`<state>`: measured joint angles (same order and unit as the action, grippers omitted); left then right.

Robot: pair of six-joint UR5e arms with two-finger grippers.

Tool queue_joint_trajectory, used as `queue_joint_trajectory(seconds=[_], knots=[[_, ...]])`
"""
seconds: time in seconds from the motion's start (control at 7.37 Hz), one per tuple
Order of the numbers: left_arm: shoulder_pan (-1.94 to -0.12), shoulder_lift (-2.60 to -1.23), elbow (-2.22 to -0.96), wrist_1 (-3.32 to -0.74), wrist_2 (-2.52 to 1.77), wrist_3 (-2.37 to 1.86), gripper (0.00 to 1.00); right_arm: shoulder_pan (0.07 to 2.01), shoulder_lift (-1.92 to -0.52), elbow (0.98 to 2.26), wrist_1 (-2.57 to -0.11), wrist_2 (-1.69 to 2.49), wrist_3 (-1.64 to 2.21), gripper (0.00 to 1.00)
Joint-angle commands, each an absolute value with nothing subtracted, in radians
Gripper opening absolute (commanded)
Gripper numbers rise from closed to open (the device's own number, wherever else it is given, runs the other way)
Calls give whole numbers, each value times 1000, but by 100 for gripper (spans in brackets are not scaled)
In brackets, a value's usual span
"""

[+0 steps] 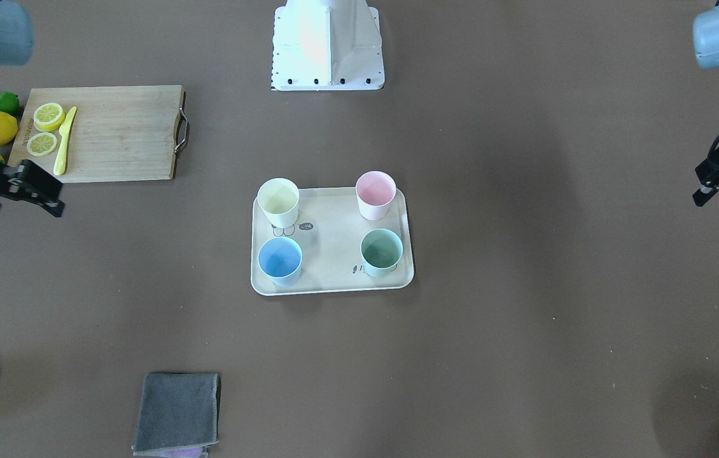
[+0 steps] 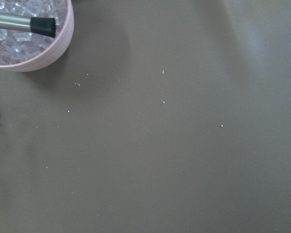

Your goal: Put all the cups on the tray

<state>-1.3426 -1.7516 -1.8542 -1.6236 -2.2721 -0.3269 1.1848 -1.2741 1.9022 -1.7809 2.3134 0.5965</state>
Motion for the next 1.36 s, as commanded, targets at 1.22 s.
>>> queue_joint_trajectory(seconds=[1.22], knots=[[-1583, -1566, -1655, -1718, -2306, -158, 98, 1605, -1629, 1736, -1772, 2332, -41, 100]])
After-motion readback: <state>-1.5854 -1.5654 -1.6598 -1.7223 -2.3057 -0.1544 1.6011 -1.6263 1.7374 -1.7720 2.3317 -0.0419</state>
